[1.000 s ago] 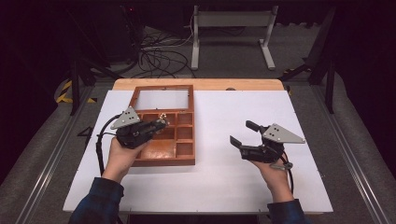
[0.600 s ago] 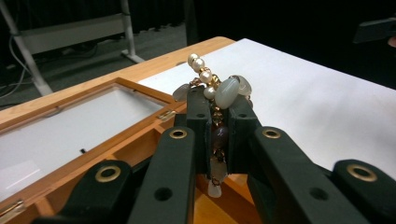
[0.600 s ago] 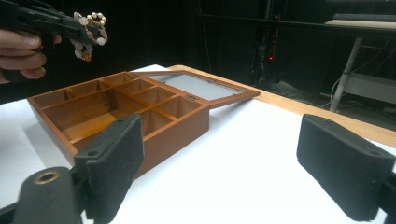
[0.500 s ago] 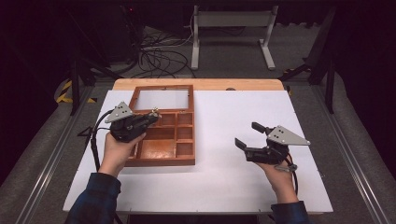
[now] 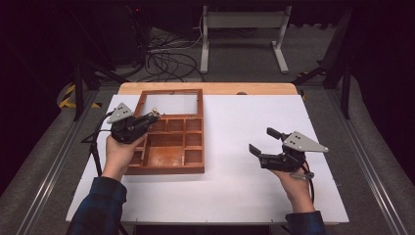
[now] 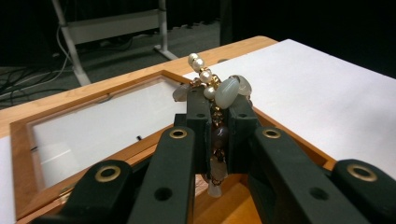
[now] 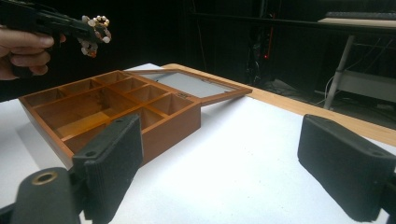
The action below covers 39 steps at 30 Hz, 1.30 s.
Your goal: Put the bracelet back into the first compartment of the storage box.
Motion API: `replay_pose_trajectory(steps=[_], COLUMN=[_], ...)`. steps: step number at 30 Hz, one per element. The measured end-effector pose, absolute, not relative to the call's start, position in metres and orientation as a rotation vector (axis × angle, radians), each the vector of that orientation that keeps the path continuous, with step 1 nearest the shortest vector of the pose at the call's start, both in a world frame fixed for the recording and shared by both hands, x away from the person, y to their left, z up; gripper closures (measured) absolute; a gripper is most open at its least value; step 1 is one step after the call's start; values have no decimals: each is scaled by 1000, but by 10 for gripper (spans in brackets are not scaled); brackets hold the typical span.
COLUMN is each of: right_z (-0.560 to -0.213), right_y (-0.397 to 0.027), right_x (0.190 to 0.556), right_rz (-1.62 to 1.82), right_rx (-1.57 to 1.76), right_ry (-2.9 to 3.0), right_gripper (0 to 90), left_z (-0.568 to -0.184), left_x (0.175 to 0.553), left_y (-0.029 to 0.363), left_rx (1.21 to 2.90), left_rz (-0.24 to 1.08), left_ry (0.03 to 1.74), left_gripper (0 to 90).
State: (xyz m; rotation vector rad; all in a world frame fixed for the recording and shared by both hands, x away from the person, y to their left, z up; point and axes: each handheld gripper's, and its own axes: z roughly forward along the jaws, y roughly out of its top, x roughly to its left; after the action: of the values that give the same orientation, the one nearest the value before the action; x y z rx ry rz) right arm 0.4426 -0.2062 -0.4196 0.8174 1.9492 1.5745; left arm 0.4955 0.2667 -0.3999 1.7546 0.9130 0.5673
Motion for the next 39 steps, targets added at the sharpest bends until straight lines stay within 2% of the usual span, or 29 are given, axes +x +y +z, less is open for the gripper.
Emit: replay_pose_trajectory(steps=[39], right_z=[-415], right_y=[-212], right_x=[440], right_rz=[1574], right_rx=[830], right_ry=[1900], right_gripper=[169], left_z=[-424], left_x=[524], left_y=[310], left_rx=[1719], left_rz=[601], left_ry=[1214], left_gripper=[827])
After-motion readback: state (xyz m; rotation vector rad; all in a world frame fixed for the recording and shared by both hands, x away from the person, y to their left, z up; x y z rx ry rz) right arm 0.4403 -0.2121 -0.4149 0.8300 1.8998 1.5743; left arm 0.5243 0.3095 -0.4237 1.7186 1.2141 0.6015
